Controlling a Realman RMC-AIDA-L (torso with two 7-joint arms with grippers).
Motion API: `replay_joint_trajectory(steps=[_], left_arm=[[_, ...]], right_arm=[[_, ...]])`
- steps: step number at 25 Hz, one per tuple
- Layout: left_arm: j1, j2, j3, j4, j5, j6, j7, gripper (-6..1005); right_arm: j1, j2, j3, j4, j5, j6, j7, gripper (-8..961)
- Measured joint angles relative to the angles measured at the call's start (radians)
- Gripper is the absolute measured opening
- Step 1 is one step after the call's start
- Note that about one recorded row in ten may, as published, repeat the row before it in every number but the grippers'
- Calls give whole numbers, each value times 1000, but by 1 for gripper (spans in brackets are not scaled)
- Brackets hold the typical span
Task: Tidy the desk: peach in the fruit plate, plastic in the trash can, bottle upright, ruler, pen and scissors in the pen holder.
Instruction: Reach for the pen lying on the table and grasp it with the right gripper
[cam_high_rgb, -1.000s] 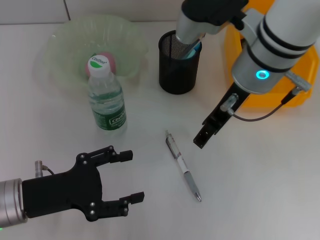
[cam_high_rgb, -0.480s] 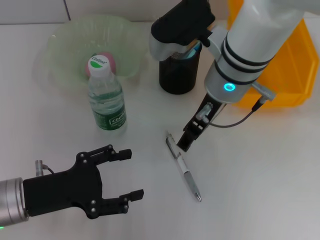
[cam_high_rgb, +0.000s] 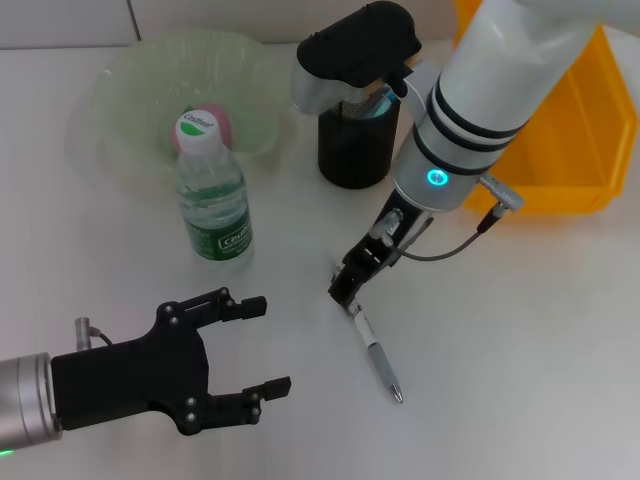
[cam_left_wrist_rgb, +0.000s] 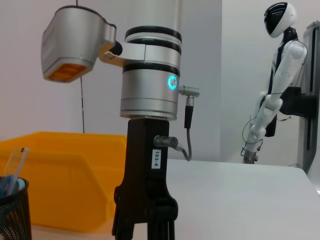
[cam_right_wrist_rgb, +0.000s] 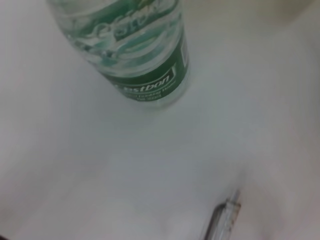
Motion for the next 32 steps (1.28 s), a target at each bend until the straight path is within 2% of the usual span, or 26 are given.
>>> replay_joint_trajectory(steps=[8,26,32], left_arm=[[0,0,-2,0,0,2,0,811],[-6,-1,2,0,0,1,0,811],[-9,-2,3,0,0,0,0,811]], right_arm=[[11,0,-38,7,4,38,0,833],[44,0,-201,34,45,103,1,804],[46,0,-215,38,45,110,1,793]])
